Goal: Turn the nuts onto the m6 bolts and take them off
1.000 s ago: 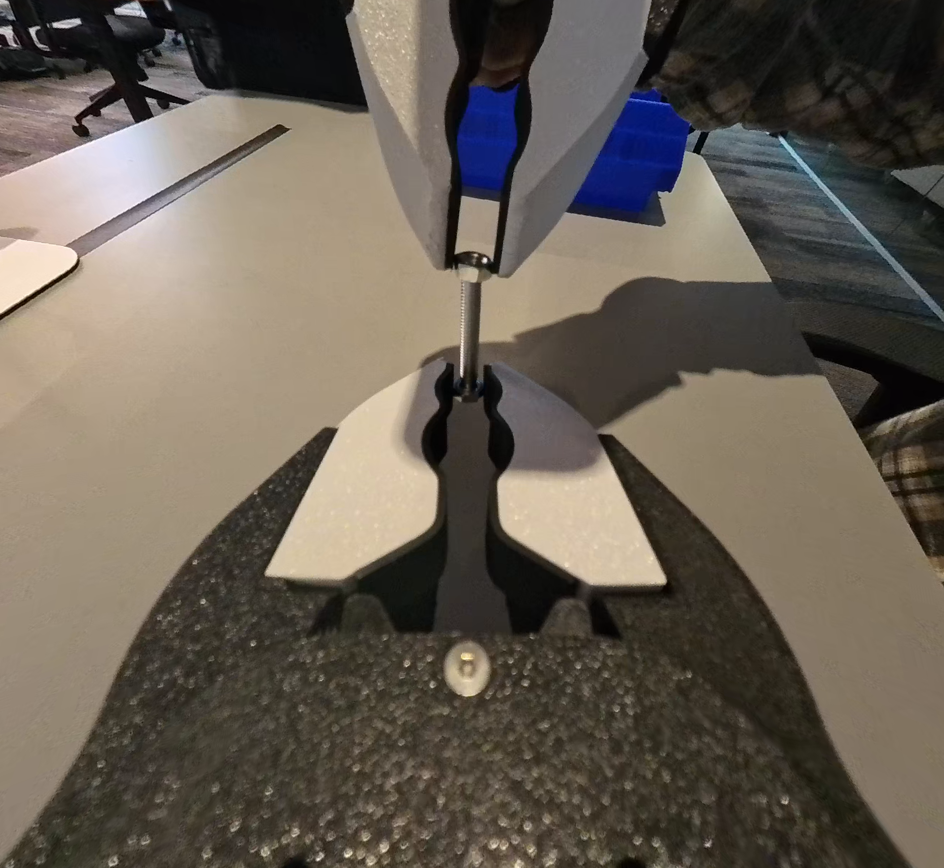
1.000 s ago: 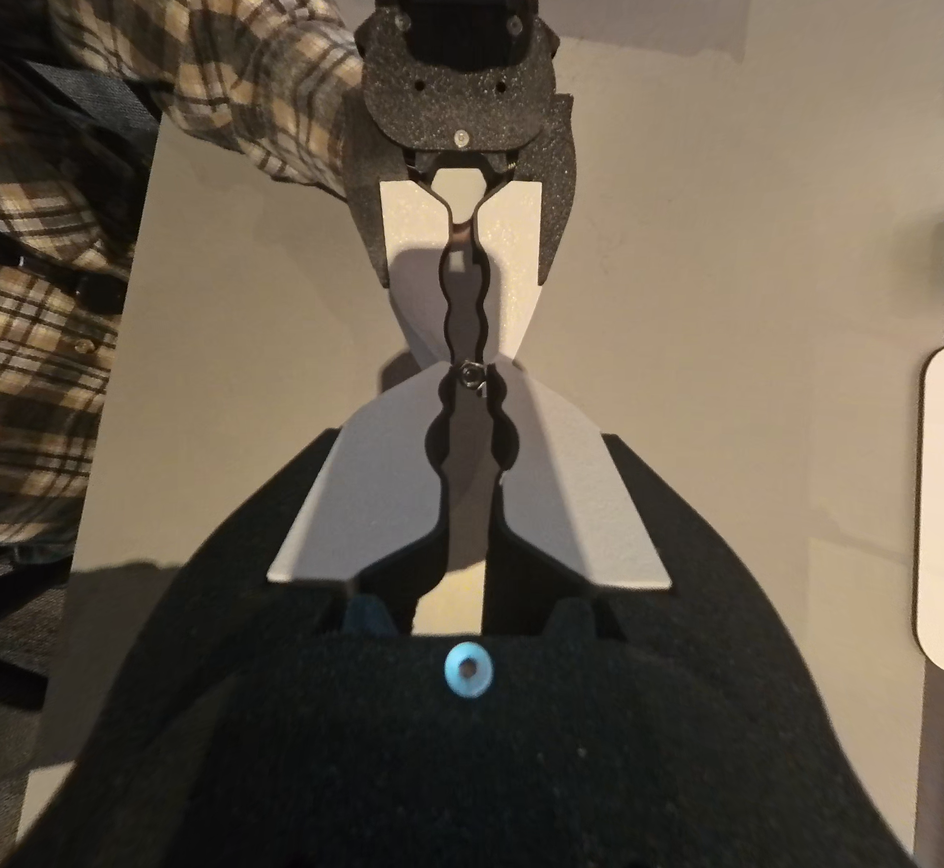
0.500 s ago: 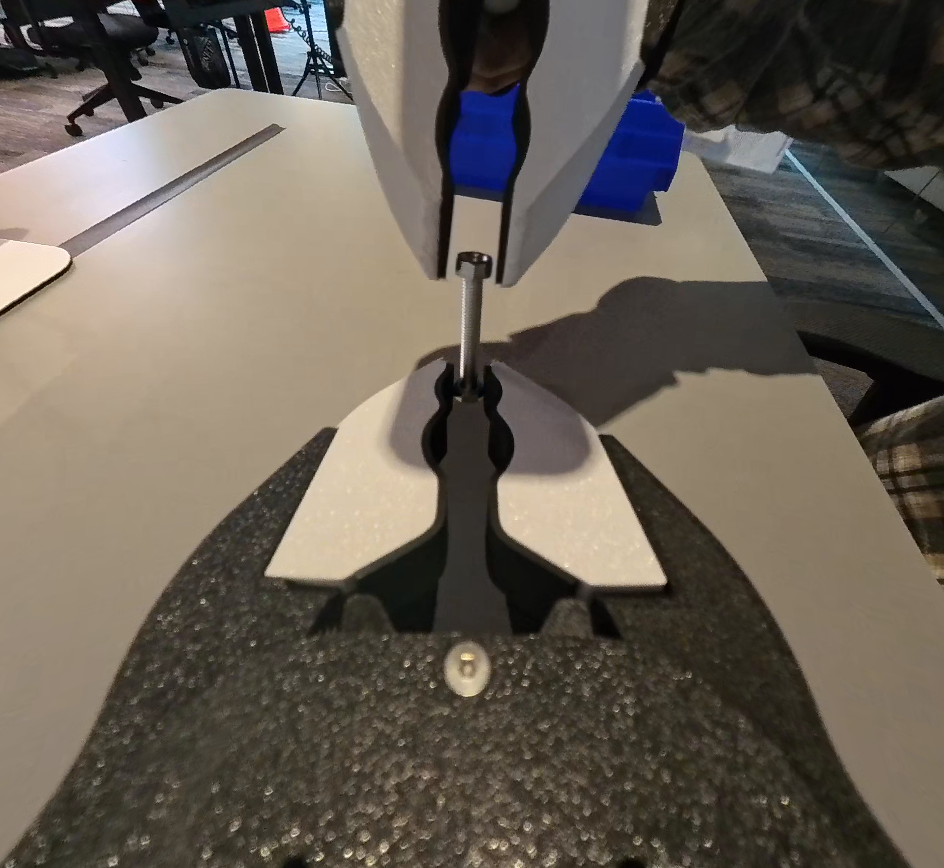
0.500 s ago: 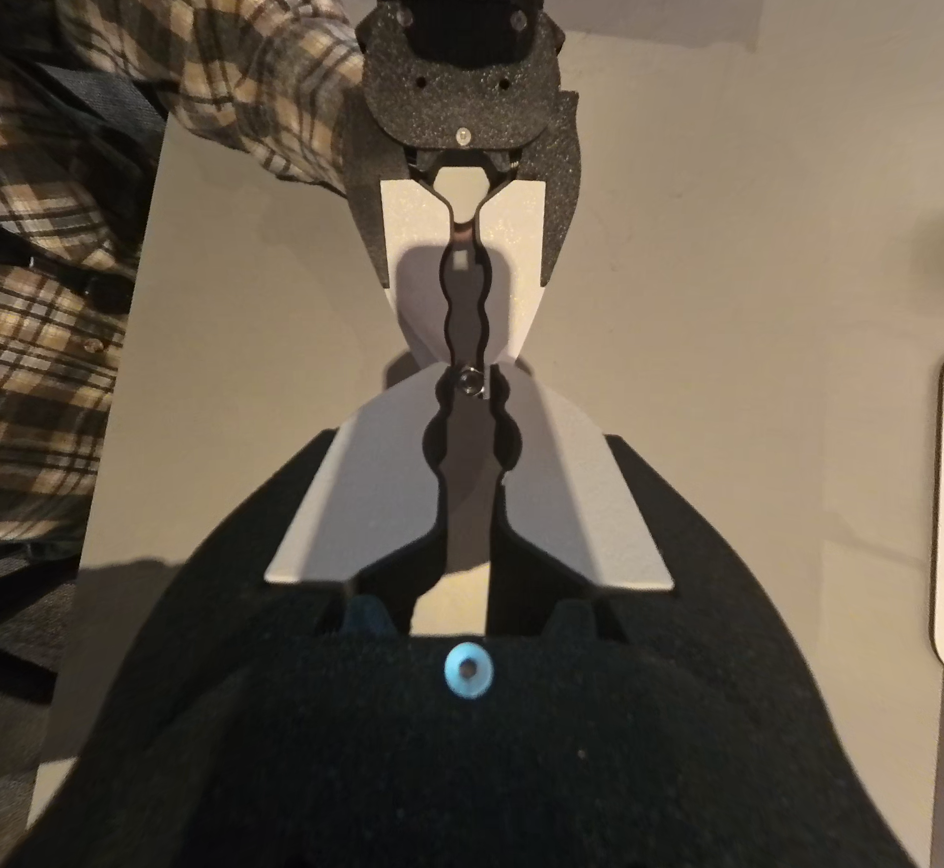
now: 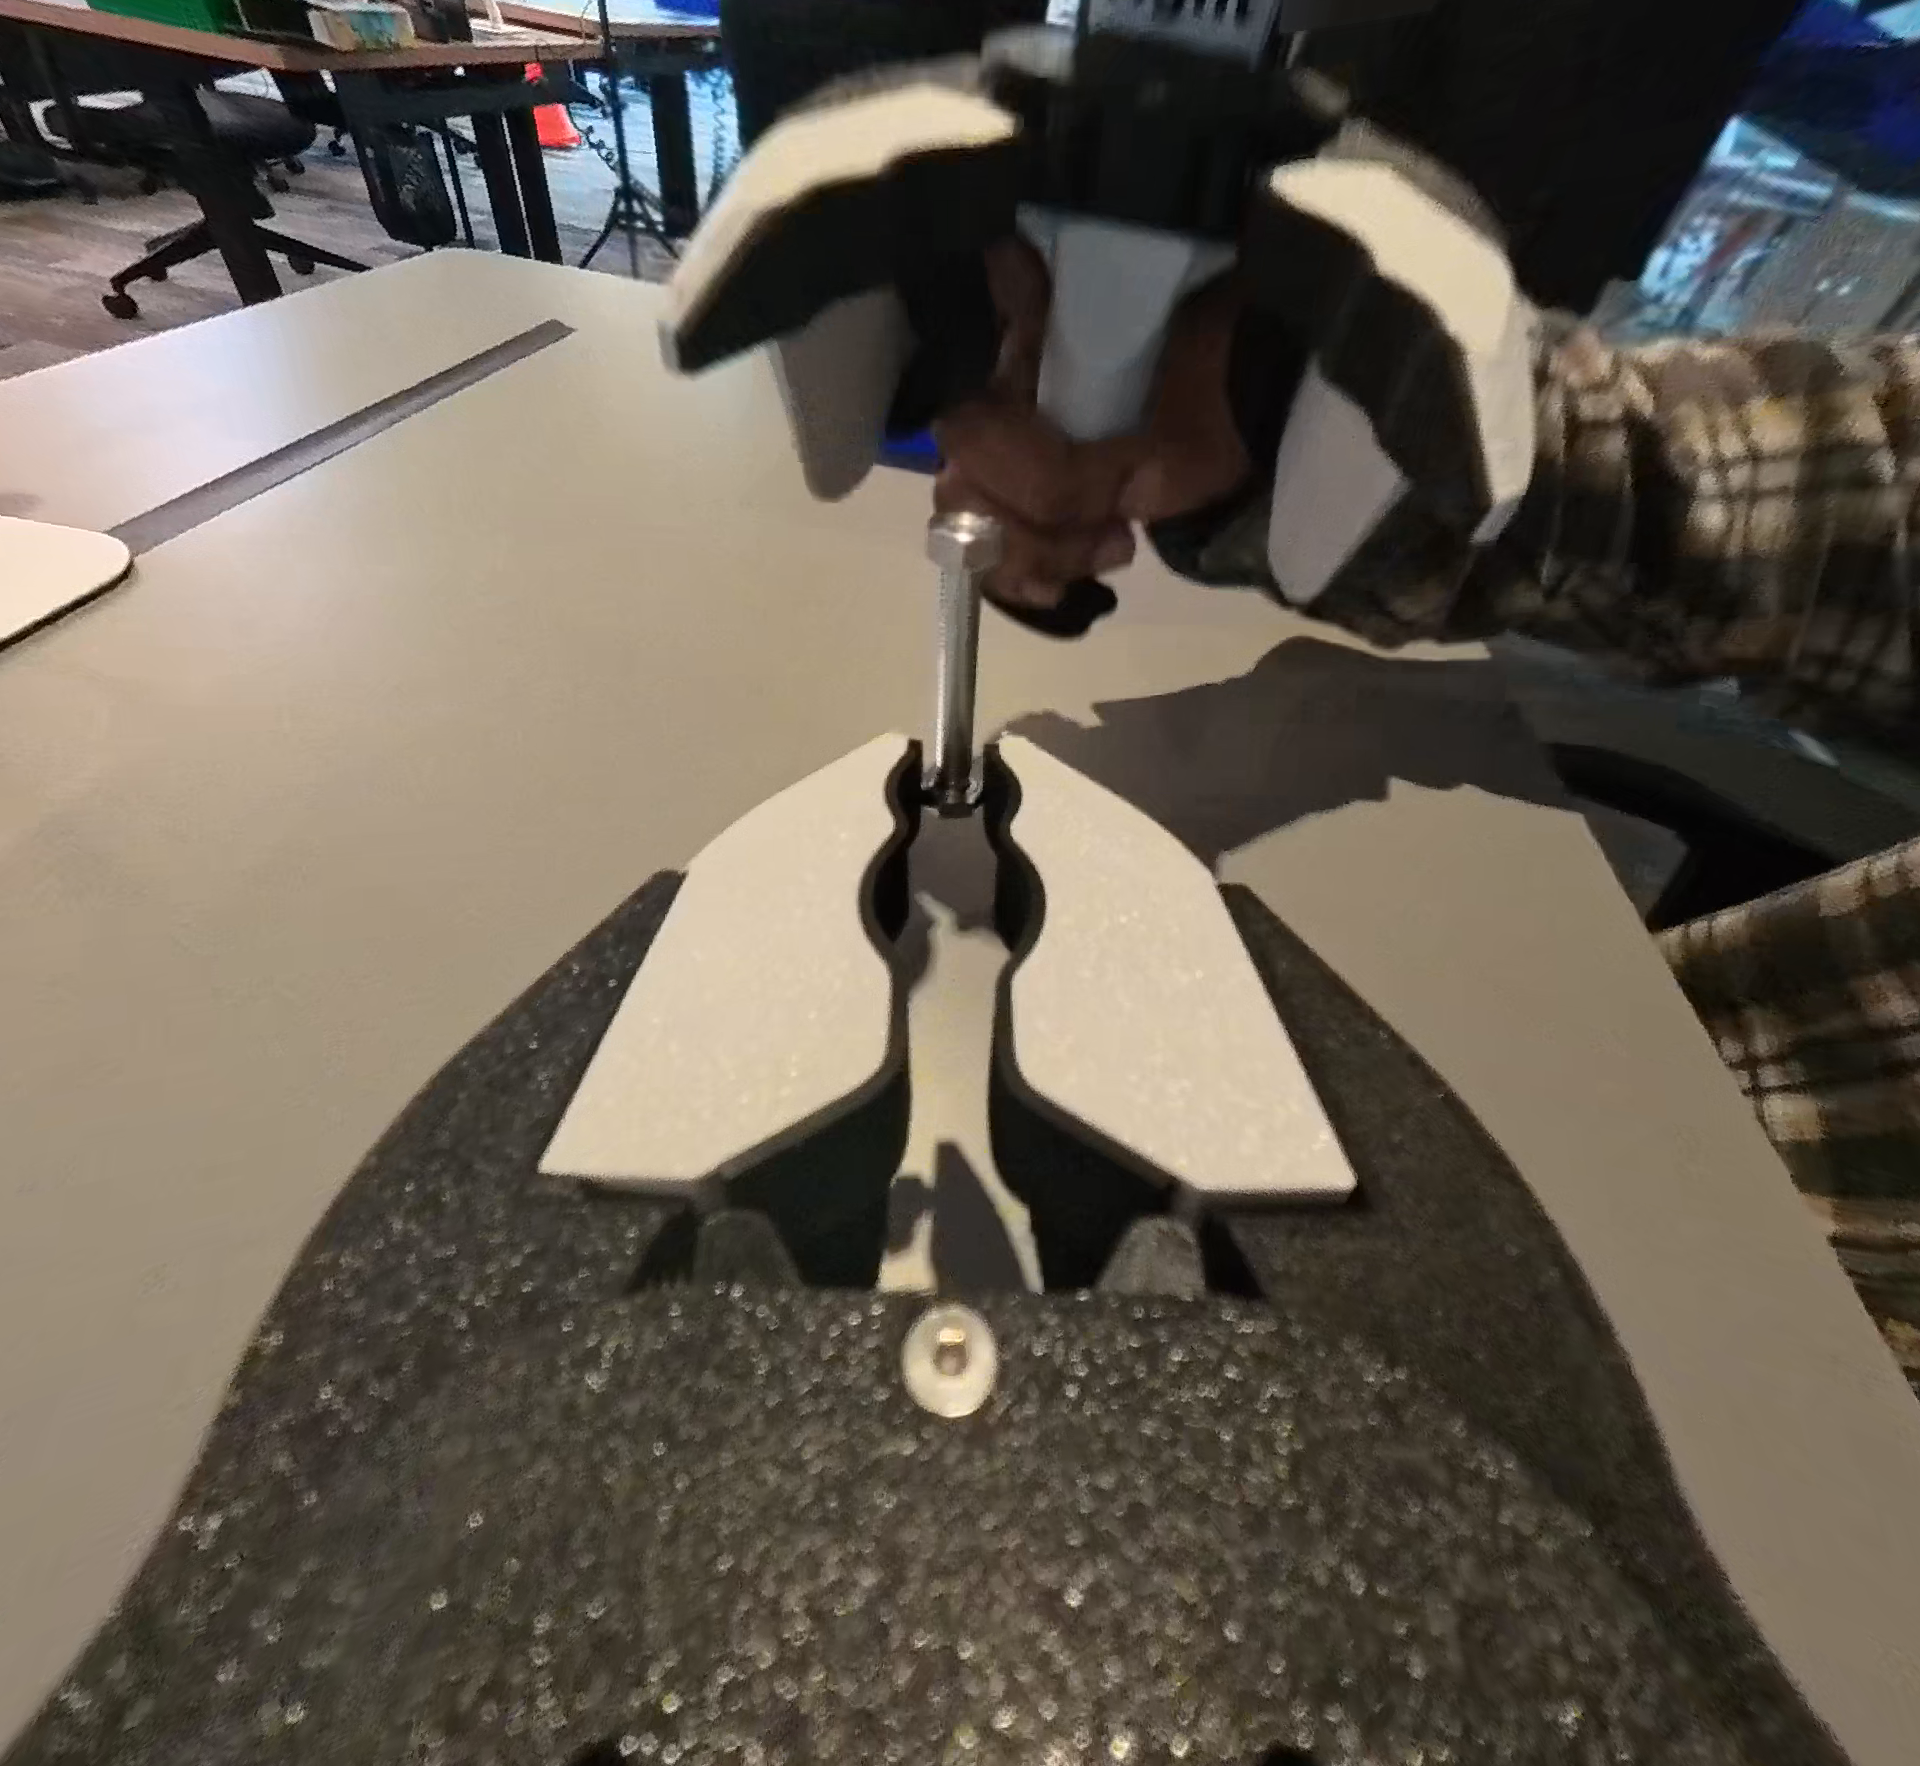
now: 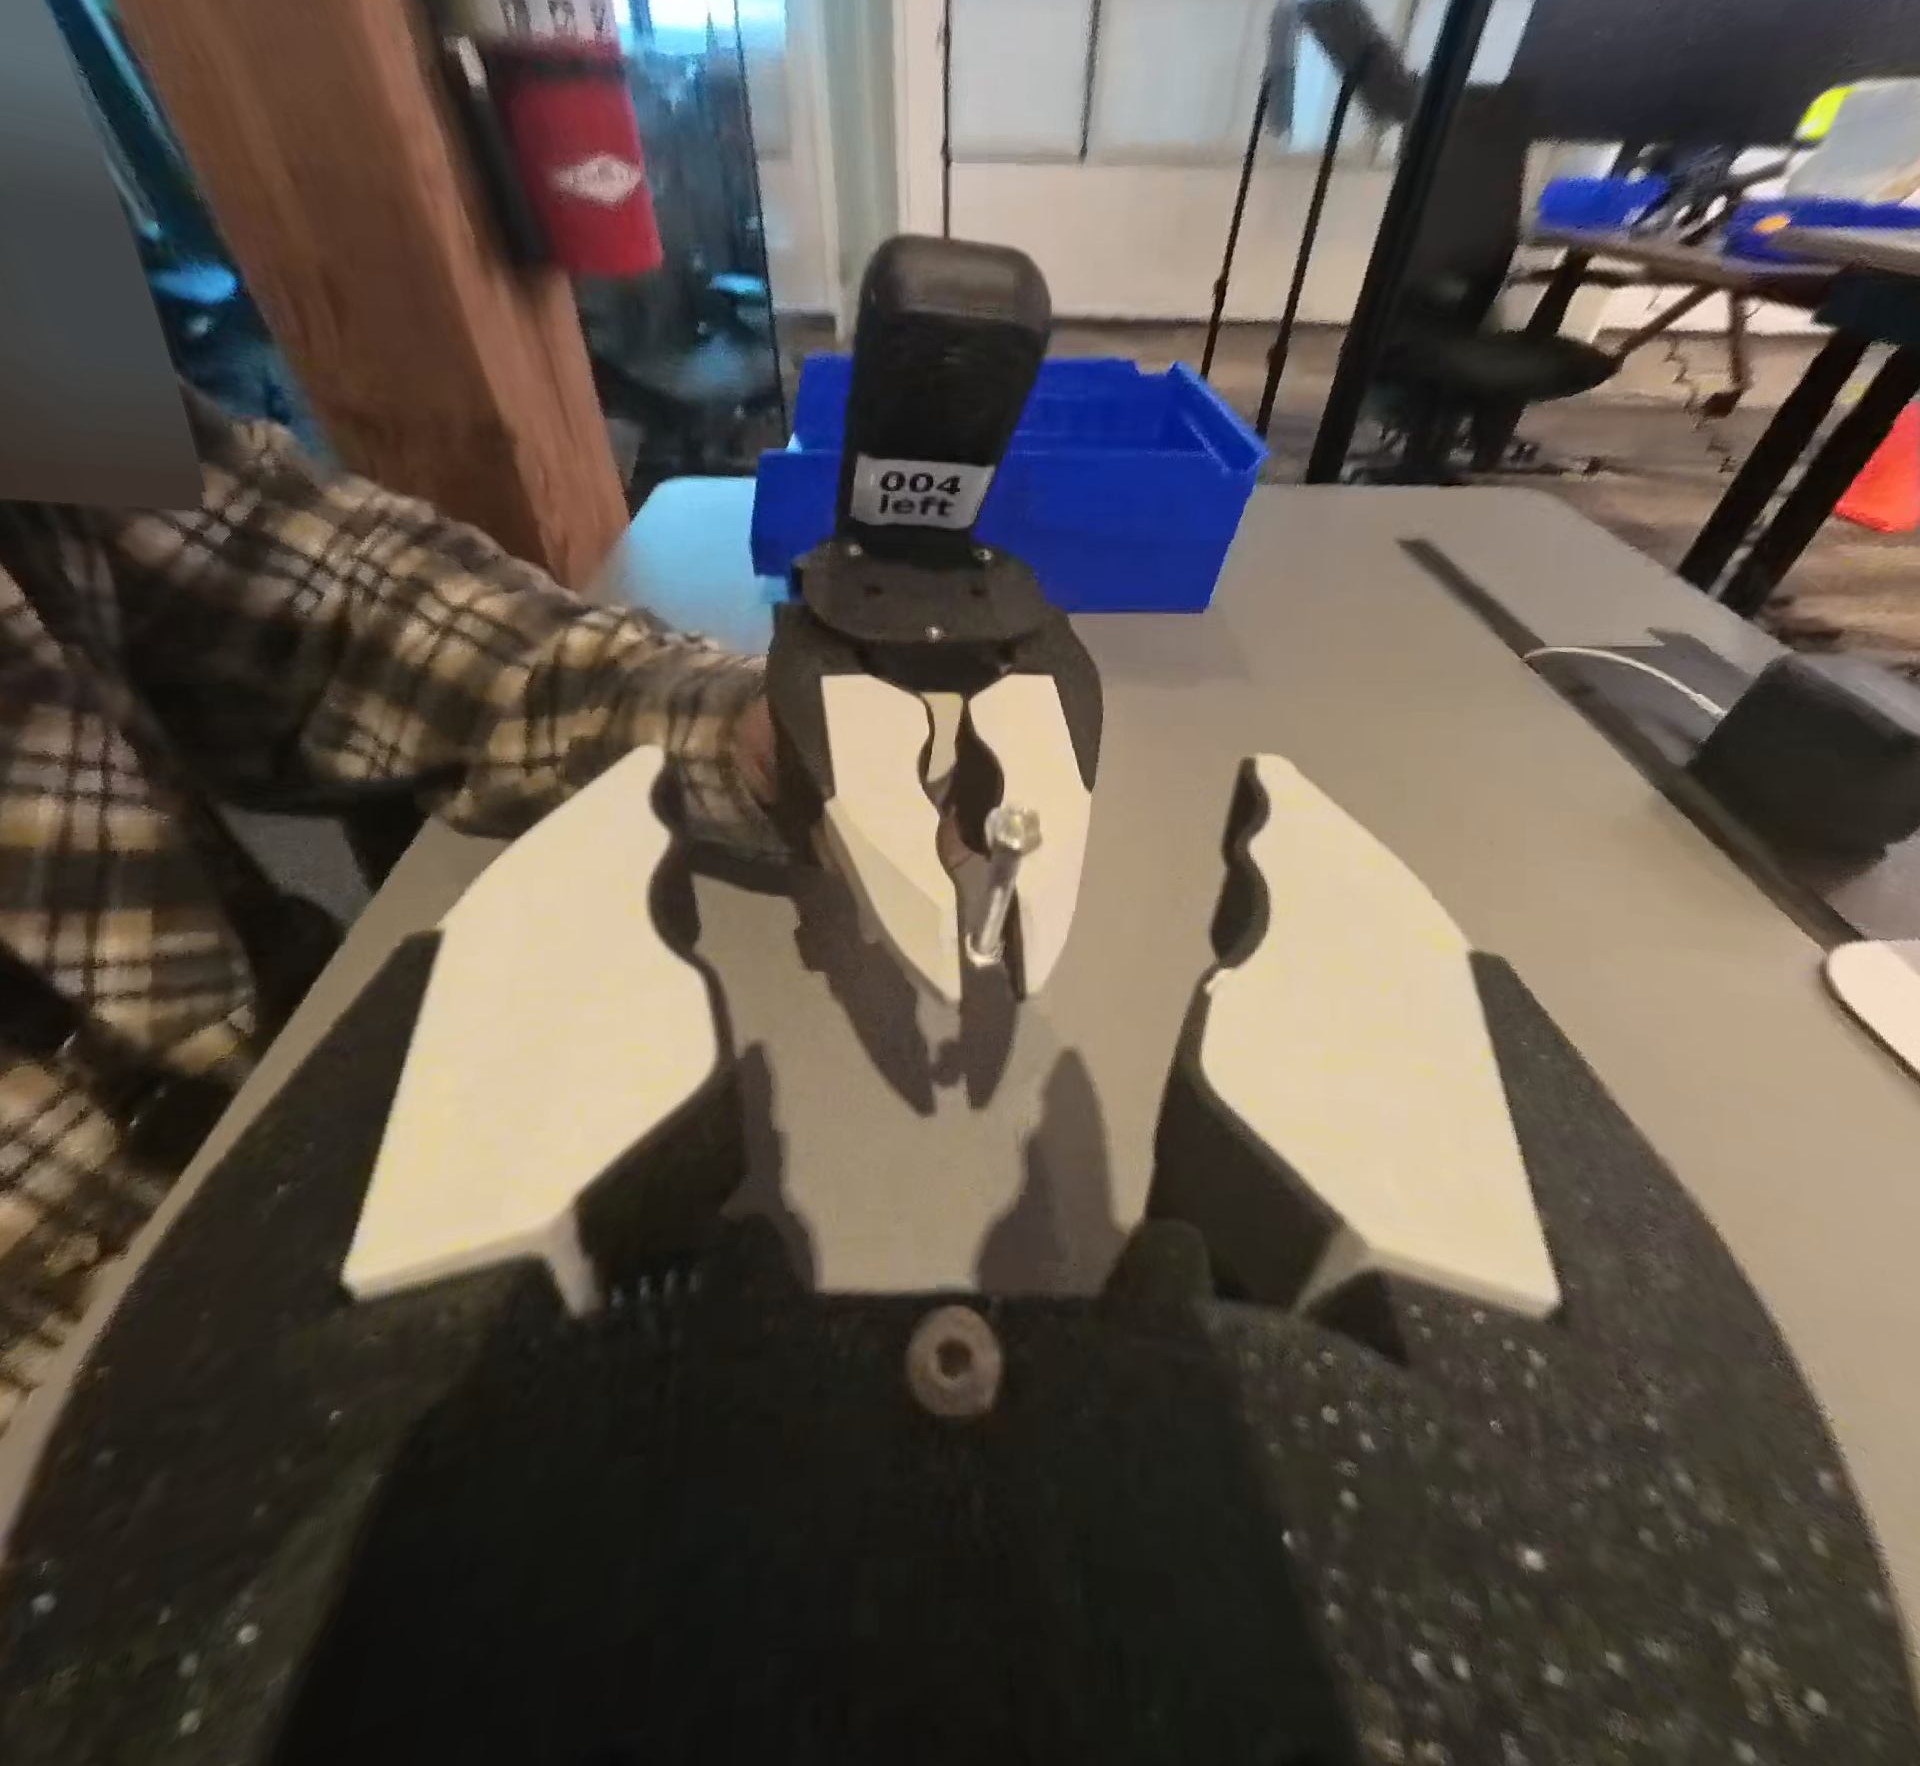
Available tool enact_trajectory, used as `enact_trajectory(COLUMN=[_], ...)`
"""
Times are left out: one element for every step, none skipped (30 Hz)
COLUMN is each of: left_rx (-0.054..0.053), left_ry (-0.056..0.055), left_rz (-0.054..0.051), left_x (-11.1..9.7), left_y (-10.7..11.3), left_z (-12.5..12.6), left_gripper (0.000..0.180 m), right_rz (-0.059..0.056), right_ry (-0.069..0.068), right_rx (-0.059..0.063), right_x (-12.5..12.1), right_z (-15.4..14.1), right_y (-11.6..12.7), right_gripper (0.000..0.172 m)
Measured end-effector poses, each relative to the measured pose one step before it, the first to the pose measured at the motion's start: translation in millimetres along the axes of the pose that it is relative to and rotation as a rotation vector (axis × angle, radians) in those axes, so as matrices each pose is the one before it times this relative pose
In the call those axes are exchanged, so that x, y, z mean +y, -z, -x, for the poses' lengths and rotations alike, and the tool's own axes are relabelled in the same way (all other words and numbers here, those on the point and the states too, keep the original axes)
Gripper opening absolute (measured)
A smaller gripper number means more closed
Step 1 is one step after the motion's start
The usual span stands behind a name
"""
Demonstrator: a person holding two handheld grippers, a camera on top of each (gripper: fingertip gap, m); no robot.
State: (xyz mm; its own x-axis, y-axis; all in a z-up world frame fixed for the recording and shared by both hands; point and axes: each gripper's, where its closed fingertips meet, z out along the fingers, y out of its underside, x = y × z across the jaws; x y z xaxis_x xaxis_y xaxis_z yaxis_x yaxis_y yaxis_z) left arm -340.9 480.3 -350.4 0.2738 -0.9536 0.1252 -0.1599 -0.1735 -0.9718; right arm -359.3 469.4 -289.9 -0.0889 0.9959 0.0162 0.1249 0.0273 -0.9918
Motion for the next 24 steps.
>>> enact_trajectory(left_rx=[0.0043,0.0030,0.0011,0.0004,0.0018,0.0024,0.0009,0.0004,0.0013,0.0015,0.0022,0.0024,0.0009,-0.0001,-0.0008,-0.0013,-0.0002,-0.0003,-0.0018,-0.0013,-0.0001,-0.0001,0.0000,0.0002], left_ry=[0.0025,-0.0010,-0.0037,-0.0033,-0.0010,0.0005,0.0000,-0.0004,0.0011,0.0030,0.0047,0.0054,0.0040,0.0015,-0.0003,-0.0003,0.0013,0.0019,0.0007,0.0005,0.0013,0.0016,0.0023,0.0036], left_rz=[-0.0030,-0.0001,0.0015,0.0001,-0.0023,-0.0026,-0.0018,-0.0013,-0.0003,-0.0005,-0.0017,-0.0022,-0.0022,-0.0010,0.0004,-0.0002,-0.0008,-0.0002,-0.0005,-0.0012,-0.0014,-0.0019,-0.0025,-0.0023], left_x=[-0.60,-0.23,-0.32,-0.45,-0.92,-0.92,-0.80,-0.43,-0.27,-0.10,-0.17,-0.15,-0.20,-0.14,-0.12,-0.18,-0.28,-0.14,-0.15,-0.30,-0.36,-0.39,-0.42,-0.39], left_y=[-0.34,-0.51,-0.58,-0.44,-0.17,-0.28,-0.06,-0.06,-0.10,-0.01,0.03,-0.04,0.19,0.08,0.16,0.14,0.15,0.06,0.15,0.33,0.27,0.36,0.24,0.33], left_z=[-0.91,-1.01,-0.88,-0.95,-0.90,-0.79,-0.41,-0.38,-0.21,-0.10,-0.05,-0.01,0.22,0.15,0.12,0.09,0.05,0.11,0.32,0.20,0.19,0.09,0.24,0.24], left_gripper=[0.010,0.011,0.011,0.011,0.011,0.011,0.011,0.011,0.011,0.011,0.011,0.011,0.011,0.011,0.011,0.011,0.011,0.011,0.011,0.010,0.010,0.010,0.010,0.010], right_rz=[-0.0269,-0.0261,-0.0219,-0.0104,-0.0019,0.0035,0.0065,0.0010,-0.0020,-0.0010,0.0008,0.0016,-0.0001,0.0011,0.0011,0.0012,0.0013,0.0009,0.0004,-0.0005,-0.0004,0.0011,0.0022,0.0019], right_ry=[-0.0116,-0.0100,-0.0111,-0.0104,-0.0043,0.0016,0.0026,0.0000,-0.0017,-0.0002,-0.0003,-0.0003,0.0000,-0.0014,-0.0015,-0.0015,-0.0006,0.0007,-0.0001,-0.0003,0.0006,0.0016,0.0014,0.0009], right_rx=[0.0114,0.0030,-0.0074,-0.0152,-0.0150,-0.0078,-0.0093,-0.0117,-0.0091,-0.0061,-0.0045,-0.0043,-0.0056,-0.0042,-0.0041,-0.0026,-0.0004,-0.0013,-0.0011,0.0002,-0.0024,-0.0009,0.0010,0.0000], right_x=[3.53,1.60,0.25,0.47,0.77,0.88,0.95,0.15,-0.31,-0.07,0.18,0.40,0.29,0.55,0.45,0.46,0.48,0.13,0.06,-0.15,-0.13,0.06,0.29,0.15], right_z=[0.55,1.25,2.15,2.99,2.72,1.52,1.52,1.88,1.46,1.18,1.09,1.11,1.30,1.10,1.10,0.81,0.55,0.61,0.46,0.13,0.60,0.33,0.07,0.13], right_y=[-0.24,-0.88,-1.48,-1.94,-2.42,-2.25,-2.11,-1.78,-1.17,-0.94,-0.73,-0.38,-0.22,-0.22,-0.12,-0.10,-0.11,-0.03,0.07,0.15,0.12,0.23,0.10,0.10], right_gripper=[0.100,0.102,0.103,0.103,0.102,0.102,0.102,0.102,0.101,0.101,0.101,0.101,0.100,0.099,0.099,0.099,0.099,0.099,0.099,0.099,0.099,0.098,0.098,0.098])
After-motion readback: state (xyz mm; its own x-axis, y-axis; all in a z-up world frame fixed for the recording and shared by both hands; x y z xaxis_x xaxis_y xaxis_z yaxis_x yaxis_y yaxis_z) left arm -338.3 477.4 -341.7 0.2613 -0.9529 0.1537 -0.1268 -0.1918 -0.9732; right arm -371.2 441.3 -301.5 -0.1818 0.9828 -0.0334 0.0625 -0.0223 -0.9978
